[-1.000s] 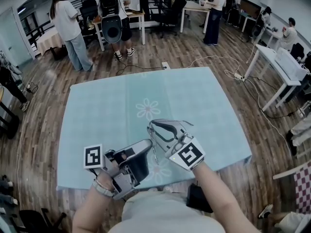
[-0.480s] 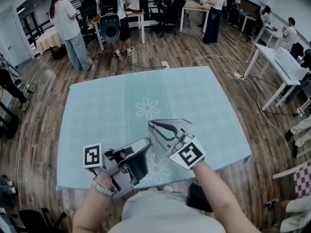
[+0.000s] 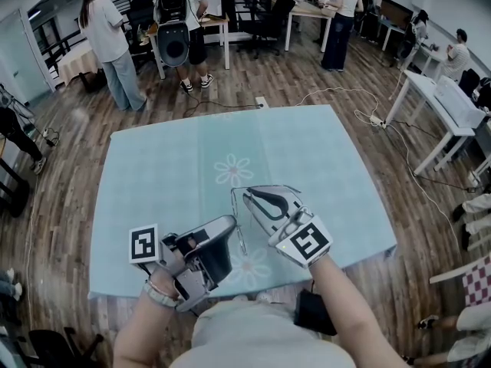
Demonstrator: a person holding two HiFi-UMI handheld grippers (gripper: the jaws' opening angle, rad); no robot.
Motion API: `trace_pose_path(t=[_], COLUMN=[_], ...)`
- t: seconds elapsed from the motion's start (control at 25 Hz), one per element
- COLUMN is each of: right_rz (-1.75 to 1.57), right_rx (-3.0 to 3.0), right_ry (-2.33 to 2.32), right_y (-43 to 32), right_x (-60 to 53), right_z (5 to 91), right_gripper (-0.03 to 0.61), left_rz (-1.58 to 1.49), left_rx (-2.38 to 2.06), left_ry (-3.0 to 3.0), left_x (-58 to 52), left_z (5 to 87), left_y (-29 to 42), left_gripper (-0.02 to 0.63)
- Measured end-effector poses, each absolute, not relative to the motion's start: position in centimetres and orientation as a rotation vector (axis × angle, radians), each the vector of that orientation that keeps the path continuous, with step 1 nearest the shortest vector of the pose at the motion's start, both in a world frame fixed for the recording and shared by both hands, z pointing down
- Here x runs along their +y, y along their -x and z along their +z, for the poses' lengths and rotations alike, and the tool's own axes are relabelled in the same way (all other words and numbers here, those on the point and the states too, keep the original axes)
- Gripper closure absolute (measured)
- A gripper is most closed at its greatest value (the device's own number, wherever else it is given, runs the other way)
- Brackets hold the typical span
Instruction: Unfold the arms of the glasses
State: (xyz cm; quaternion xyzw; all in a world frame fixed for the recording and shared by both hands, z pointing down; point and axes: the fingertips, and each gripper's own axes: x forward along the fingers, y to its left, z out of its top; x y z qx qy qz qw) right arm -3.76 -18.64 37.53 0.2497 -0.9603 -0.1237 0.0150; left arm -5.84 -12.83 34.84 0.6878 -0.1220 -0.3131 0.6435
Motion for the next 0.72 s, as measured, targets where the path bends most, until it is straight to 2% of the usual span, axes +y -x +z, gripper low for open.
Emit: trace_pose_path(t=[0.32,0.72], right_rz=[-0.224,-0.197], right_rx=[-2.993,-3.045], right_ry=[-0.859,-0.858], right_y=[1.9,0.6], right_x=[-19.4,-18.8], right_z=[37.6,37.7], right_gripper=[0.532,0.532], left_rz=[-0.729,-0.739], left_rx=[-0.298,-0.316], left_ry=[-1.571,-1.585], left_x=[-13.4,-13.6], left_z=[34.5,34.3], left_y=[6.4,7.3], left_gripper=[0.603,0.603])
